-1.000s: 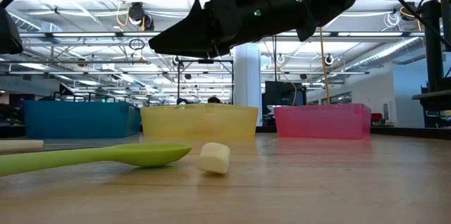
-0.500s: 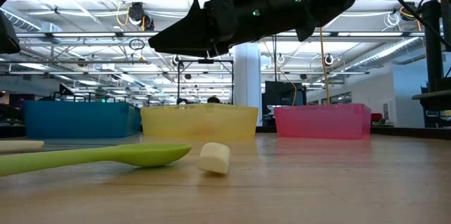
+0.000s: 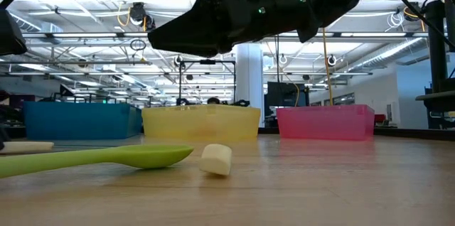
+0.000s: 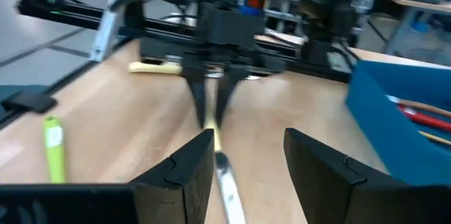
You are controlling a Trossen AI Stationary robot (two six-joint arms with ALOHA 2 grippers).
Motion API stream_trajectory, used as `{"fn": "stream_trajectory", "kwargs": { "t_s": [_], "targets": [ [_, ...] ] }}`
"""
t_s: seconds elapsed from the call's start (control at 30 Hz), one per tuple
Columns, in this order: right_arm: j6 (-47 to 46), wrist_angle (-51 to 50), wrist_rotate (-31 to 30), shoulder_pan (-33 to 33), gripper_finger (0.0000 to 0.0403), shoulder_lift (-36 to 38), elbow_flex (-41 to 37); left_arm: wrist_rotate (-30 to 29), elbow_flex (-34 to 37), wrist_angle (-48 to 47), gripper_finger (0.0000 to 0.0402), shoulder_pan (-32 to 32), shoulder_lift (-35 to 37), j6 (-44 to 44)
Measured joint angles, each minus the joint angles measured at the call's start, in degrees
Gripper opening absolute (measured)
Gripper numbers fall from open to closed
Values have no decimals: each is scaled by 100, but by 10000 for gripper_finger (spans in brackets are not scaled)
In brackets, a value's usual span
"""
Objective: Pick & Place Kitchen Items
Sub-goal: Put the middle yellow table knife into the red bin
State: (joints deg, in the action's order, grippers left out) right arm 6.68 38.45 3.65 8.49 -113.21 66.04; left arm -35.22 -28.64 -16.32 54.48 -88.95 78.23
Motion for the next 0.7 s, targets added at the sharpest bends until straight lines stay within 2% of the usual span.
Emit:
{"fn": "stream_trajectory", "kwargs": {
  "t_s": [0.27,0.53,0.7],
  "targets": [
    [-449,57,97,-62,164,-353,1,-357,11,20,68,-264,-11,-443],
    [-411,477,101,-218,164,-867,2,-490,15,379,73,-719,-13,-1413],
    [-794,495,66,-375,164,-958,2,-490,15,793,74,-993,-15,-2272]
  ]
}}
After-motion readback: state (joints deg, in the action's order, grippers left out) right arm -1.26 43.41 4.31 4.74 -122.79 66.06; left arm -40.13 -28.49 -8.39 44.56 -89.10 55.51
